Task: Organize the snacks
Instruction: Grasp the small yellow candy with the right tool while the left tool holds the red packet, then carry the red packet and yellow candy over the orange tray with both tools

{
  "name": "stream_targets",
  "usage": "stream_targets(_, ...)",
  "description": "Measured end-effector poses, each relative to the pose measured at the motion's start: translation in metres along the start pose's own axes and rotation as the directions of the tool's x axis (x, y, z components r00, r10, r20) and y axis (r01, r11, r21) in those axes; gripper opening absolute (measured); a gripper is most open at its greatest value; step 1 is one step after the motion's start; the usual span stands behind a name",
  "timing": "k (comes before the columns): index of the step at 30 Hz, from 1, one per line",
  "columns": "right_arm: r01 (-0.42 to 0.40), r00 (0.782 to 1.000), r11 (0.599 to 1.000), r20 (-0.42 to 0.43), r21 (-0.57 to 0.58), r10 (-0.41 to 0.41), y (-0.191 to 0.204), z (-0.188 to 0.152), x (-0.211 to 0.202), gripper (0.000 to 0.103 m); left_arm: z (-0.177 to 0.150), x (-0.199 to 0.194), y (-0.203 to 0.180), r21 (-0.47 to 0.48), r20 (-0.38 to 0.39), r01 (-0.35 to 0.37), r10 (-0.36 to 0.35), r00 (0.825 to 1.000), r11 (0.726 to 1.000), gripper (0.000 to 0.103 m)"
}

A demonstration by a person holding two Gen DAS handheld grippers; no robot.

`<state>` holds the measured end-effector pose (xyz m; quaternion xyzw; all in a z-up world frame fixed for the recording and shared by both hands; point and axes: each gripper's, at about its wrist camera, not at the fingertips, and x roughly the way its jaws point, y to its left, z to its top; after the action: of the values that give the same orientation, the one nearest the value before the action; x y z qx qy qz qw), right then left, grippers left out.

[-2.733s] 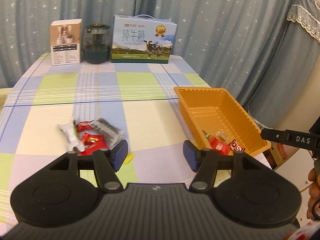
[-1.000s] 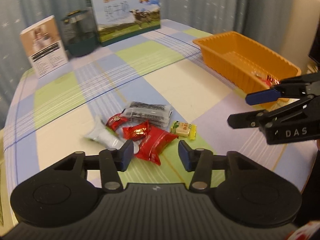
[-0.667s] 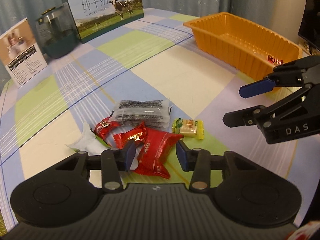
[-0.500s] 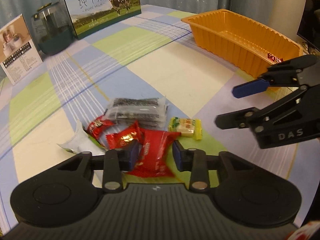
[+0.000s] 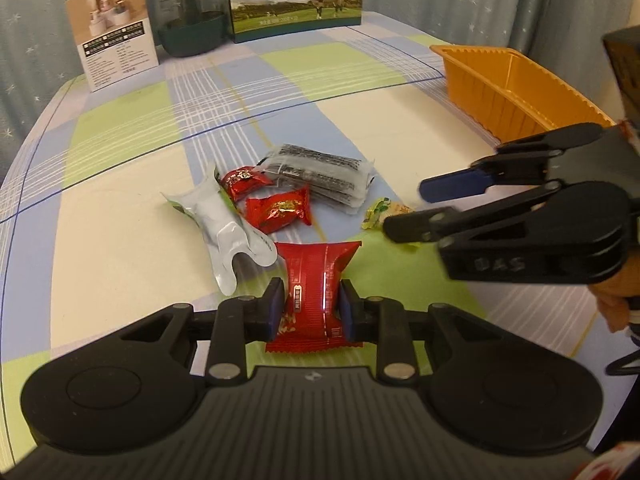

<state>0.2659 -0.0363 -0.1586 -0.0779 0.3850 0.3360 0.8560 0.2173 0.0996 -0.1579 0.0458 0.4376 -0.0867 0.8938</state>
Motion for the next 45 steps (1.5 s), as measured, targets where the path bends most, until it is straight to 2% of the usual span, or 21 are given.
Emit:
stream_targets(3, 0.018, 1.000, 0.999, -0.007, -0.042, -0.018, 0.004, 0.000, 0.008, 0.035, -0.002, 0.000, -0.001, -0.006, 0.015, -0.022, 0.022, 1.000, 1.000, 0.028)
stream_targets(4, 0.021, 1.000, 0.999, -0.006, -0.046, -0.021, 0.005, 0.000, 0.009, 0.026, -0.003, 0.000, -0.001, -0.007, 0.022, -0.027, 0.027, 0.999, 1.000, 0.028)
stream_targets(5, 0.022, 1.000, 0.999, -0.008, -0.037, -0.022, 0.005, 0.000, 0.009, 0.022, -0.003, 0.000, -0.002, -0.008, 0.028, -0.030, 0.031, 0.999, 1.000, 0.028)
stream_targets(11, 0.042, 0.999, 0.999, -0.004, 0.022, -0.042, 0.000, -0.007, -0.003, 0.022, -0.004, 0.002, -0.003, -0.006, 0.041, -0.040, 0.041, 0.998, 0.999, 0.029)
stream_targets(20, 0.082, 0.996, 0.985, 0.024, 0.149, -0.086, -0.005, -0.018, -0.045, 0.022, -0.006, -0.009, -0.015, -0.033, 0.028, -0.042, 0.043, 0.999, 0.999, 0.023)
stream_targets(31, 0.154, 0.982, 0.954, 0.066, 0.258, -0.176, -0.013, -0.034, -0.119, 0.022, 0.001, -0.056, -0.050, -0.092, 0.084, -0.034, 0.041, 0.996, 0.995, 0.023)
stream_targets(45, 0.228, 0.951, 0.914, 0.123, 0.337, -0.282, -0.031, -0.049, -0.203, 0.022, 0.014, -0.109, -0.105, -0.118, 0.155, 0.030, -0.011, 0.988, 0.993, 0.023)
